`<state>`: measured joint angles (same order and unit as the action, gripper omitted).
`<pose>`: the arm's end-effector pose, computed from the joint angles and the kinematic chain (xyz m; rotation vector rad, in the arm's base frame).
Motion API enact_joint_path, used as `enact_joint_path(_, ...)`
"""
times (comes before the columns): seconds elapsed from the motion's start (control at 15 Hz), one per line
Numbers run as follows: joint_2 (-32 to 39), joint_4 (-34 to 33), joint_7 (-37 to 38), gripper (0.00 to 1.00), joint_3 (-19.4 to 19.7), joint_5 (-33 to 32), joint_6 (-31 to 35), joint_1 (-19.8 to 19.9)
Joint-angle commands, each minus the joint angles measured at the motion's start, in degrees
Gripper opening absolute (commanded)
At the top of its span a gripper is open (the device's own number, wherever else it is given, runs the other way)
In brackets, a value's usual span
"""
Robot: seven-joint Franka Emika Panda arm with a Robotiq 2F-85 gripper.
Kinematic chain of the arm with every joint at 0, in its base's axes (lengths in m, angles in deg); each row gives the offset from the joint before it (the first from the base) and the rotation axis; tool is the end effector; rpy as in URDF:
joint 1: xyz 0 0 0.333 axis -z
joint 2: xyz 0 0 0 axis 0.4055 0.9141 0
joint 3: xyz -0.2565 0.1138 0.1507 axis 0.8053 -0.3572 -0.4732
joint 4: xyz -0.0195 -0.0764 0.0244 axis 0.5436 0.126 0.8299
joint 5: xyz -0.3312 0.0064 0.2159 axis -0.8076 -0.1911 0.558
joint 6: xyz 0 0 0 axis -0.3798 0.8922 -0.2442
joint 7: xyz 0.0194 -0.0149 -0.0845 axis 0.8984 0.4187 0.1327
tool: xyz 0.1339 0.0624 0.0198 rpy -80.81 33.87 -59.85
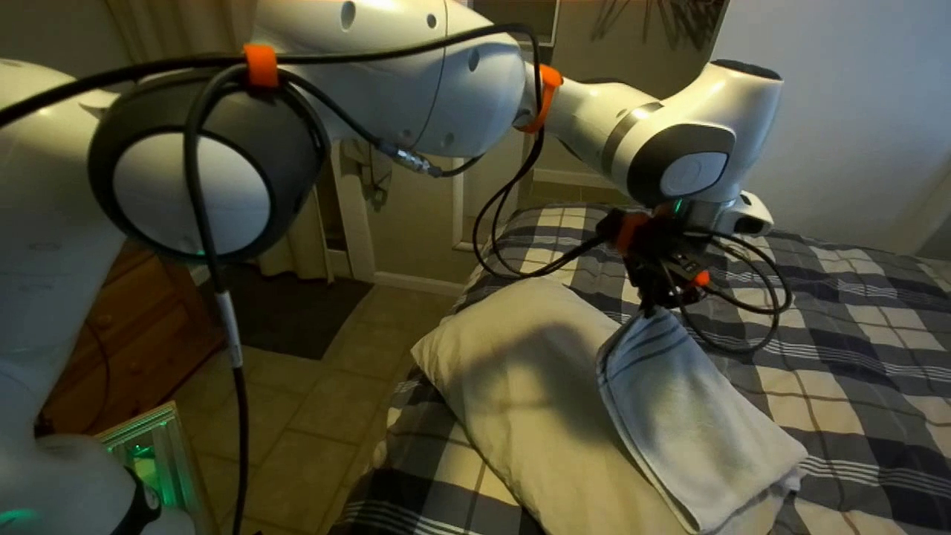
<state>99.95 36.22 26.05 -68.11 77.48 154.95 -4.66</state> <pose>0.7102 -0.2633 0.3609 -3.1100 0.1926 -0.1649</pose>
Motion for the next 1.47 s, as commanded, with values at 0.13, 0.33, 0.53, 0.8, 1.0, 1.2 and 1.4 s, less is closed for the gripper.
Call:
enact_joint_path(0.13,-0.01,-1.84,-2.43,0.04,-2.61,5.49,-13.12,0.29)
enact_joint_path(0.33,0.62,-2.08,-2.33,0.04,-2.87,6.31,-17.68,-0.38)
enact_joint_path(0.53,1.64,-1.67,-2.52,0.04,-3.02,6.05,-18.83,-1.60)
enact_joint_path(0.8,3.84,-2.41,-2.95,0.32,-3.37,5.82,-17.94,-2.97)
enact_joint_path(1.0,3.52,-2.13,-2.55,0.42,-2.82,5.00,-15.96,-3.64)
enact_joint_path(1.2,3.02,-1.33,-2.25,0.62,-2.52,4.55,-13.48,-3.98)
enact_joint_path(1.4,4.86,-2.33,-2.58,0.85,-2.59,4.48,-13.57,-3.87)
